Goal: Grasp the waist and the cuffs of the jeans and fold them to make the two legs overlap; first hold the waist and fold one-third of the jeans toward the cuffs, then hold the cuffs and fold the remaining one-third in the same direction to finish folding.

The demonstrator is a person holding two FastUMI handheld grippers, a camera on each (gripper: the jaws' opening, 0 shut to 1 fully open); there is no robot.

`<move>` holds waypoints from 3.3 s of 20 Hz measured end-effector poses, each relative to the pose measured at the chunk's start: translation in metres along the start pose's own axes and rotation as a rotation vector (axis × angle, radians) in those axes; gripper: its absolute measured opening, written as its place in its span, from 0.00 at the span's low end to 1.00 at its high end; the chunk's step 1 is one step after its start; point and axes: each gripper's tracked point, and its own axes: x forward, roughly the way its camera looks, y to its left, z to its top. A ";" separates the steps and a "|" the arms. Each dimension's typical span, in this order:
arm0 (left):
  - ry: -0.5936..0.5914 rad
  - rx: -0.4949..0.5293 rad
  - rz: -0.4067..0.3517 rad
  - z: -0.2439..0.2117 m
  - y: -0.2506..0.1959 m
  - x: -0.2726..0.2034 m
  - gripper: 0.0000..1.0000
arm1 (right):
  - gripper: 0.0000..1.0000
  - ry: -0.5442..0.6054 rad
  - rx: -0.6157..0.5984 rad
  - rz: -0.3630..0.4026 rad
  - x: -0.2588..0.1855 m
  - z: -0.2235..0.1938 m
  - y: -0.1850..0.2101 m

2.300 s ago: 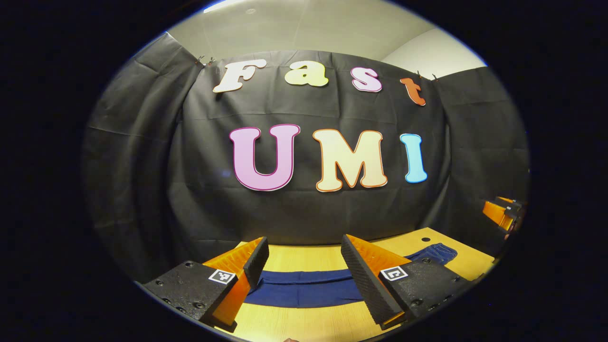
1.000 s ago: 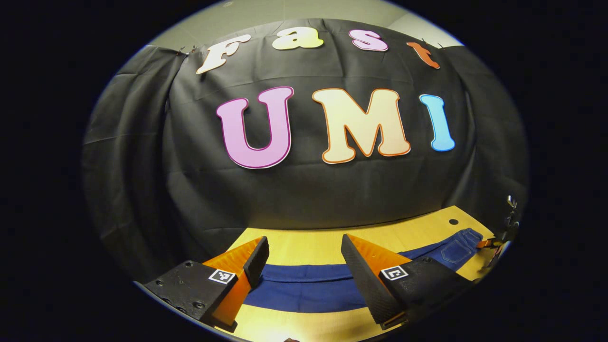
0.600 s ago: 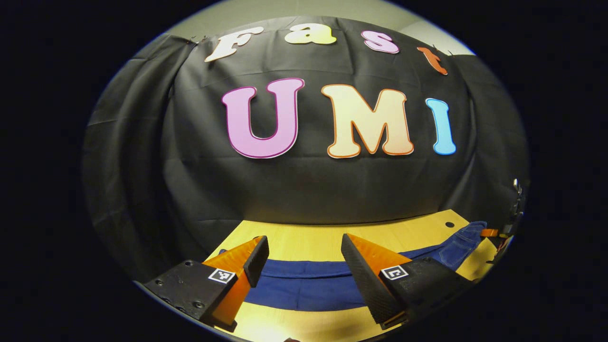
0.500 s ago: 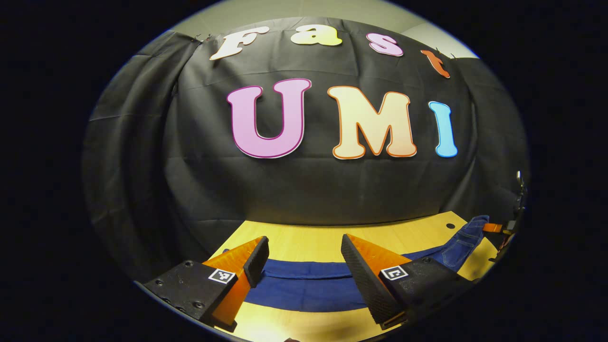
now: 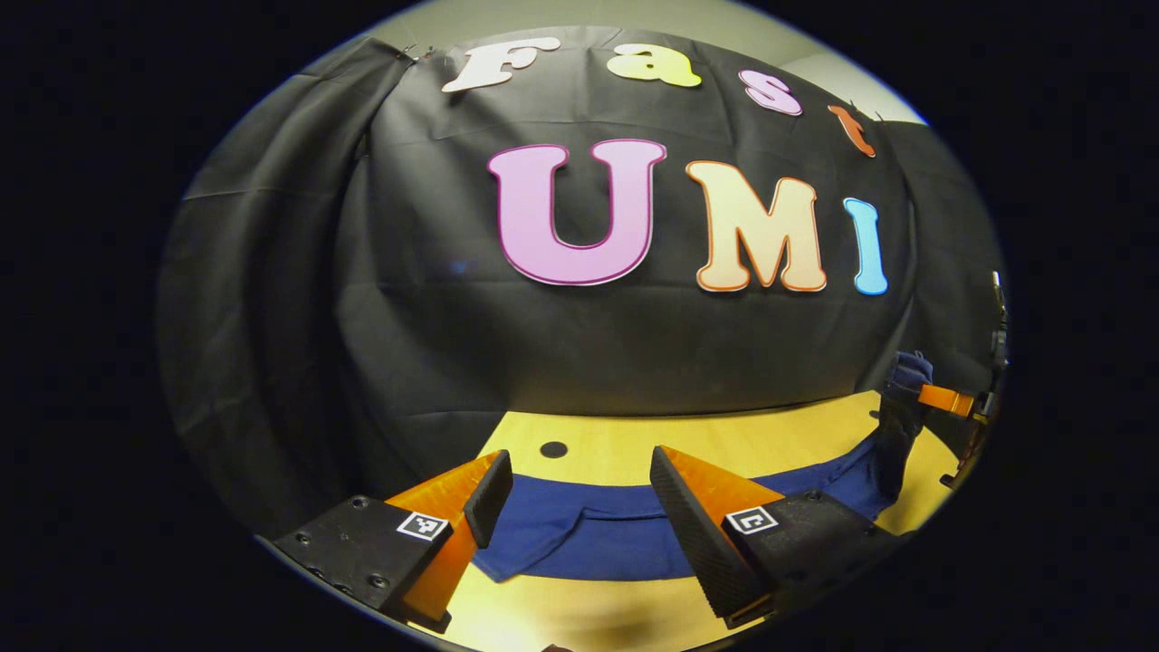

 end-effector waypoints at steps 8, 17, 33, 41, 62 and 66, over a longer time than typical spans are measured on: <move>0.079 0.023 0.017 -0.039 0.083 0.006 0.95 | 0.09 0.136 0.042 0.094 0.032 -0.126 0.097; 0.286 -0.031 -0.028 -0.131 0.115 0.069 0.96 | 0.40 0.335 0.049 0.089 0.031 -0.227 0.111; 0.512 -0.026 -0.171 -0.237 0.095 0.138 0.73 | 0.97 0.215 0.048 0.032 -0.018 -0.100 0.084; 0.561 -0.039 -0.128 -0.228 0.093 0.136 0.00 | 0.98 0.206 0.052 0.097 -0.022 -0.099 0.089; 0.272 -0.104 -0.323 -0.031 -0.239 0.093 0.00 | 0.98 0.127 0.023 0.209 -0.067 0.016 -0.059; 0.236 -0.073 -0.377 -0.038 -0.319 0.099 0.00 | 0.98 0.094 0.045 0.148 -0.075 0.031 -0.115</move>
